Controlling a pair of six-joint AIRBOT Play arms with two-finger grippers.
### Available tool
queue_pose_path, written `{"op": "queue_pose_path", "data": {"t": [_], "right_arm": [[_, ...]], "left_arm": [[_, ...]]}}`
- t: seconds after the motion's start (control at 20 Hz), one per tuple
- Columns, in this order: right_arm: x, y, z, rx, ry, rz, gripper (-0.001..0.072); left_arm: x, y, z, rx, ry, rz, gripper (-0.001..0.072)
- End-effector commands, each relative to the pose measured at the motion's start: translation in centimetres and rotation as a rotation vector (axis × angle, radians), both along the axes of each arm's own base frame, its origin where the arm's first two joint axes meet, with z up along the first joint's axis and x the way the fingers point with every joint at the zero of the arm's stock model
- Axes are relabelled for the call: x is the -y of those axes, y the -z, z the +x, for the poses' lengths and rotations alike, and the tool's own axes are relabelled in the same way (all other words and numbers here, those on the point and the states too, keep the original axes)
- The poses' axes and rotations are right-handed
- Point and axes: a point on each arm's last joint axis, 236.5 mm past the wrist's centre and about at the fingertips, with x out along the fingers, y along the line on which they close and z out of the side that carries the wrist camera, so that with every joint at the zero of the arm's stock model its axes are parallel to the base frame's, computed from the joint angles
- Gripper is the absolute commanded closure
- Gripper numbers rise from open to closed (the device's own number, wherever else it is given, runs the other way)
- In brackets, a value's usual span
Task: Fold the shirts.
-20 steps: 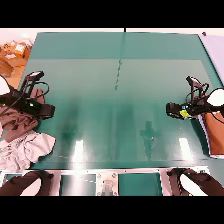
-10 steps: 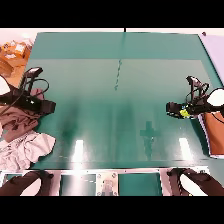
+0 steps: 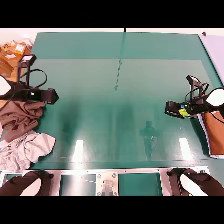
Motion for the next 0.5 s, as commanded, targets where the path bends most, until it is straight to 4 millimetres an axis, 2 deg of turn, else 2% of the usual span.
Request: {"op": "queue_pose_path", "data": {"t": [0.0,0.15,0.25,0.35,0.45], "right_arm": [[-0.5,-0.1,0.1,0.0,0.005,0.023,0.043],[-0.5,-0.1,0.3,0.011,0.007,0.023,0.042],[-0.4,-0.3,0.8,0.032,0.012,0.022,0.0419],[-0.4,-0.4,1.3,0.052,0.017,0.021,0.0419],[-0.3,-0.5,1.5,0.065,0.019,0.02,0.0421]], "left_arm": [[-7.9,-0.8,1.7,0.074,-0.12,0.254,-0.0013],[-15.4,1.7,-0.5,-0.054,-0.307,0.282,-0.0013],[-18.7,4.5,-1.6,-0.144,-0.407,0.242,-0.0013],[-19.5,8.3,-2.3,-0.252,-0.459,0.163,-0.0013],[-19.3,12.0,-2.9,-0.359,-0.454,0.137,-0.0013]]}}
